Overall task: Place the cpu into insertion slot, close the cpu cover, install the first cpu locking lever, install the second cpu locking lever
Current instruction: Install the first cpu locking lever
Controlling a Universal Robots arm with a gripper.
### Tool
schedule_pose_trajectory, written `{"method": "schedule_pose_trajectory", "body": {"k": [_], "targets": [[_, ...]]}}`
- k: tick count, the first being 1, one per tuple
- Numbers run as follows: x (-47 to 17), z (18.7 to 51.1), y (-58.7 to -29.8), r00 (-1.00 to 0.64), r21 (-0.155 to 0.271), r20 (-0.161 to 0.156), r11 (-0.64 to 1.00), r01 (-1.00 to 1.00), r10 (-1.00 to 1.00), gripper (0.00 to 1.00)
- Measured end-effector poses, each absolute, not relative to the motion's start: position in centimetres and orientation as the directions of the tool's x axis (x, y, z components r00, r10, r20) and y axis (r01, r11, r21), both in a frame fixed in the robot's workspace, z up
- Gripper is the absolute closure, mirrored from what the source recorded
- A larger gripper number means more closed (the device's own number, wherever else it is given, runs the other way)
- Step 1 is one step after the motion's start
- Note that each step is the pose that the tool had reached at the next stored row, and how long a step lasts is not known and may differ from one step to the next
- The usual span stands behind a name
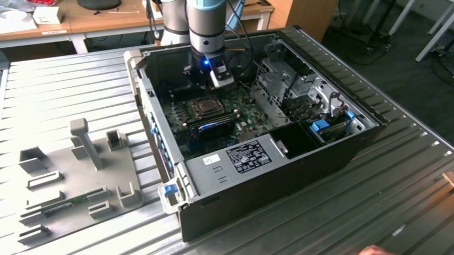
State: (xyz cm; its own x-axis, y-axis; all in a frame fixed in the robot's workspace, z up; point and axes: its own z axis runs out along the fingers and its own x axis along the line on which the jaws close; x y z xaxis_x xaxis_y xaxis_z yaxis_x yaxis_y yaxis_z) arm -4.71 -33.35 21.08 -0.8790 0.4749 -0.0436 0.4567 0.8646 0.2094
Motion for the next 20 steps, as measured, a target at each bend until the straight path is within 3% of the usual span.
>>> {"method": "schedule_pose_trajectory", "body": {"k": [5, 13, 20], "targets": [[-4.70, 21.08, -33.35, -0.897, 0.174, -0.049, 0.888, 0.426, 0.440, 0.90], [-4.70, 21.08, -33.35, -0.926, 0.077, -0.068, 0.927, 0.367, 0.372, 0.90], [-4.71, 21.08, -33.36, -0.940, 0.061, -0.068, 0.941, 0.332, 0.335, 0.90]]}}
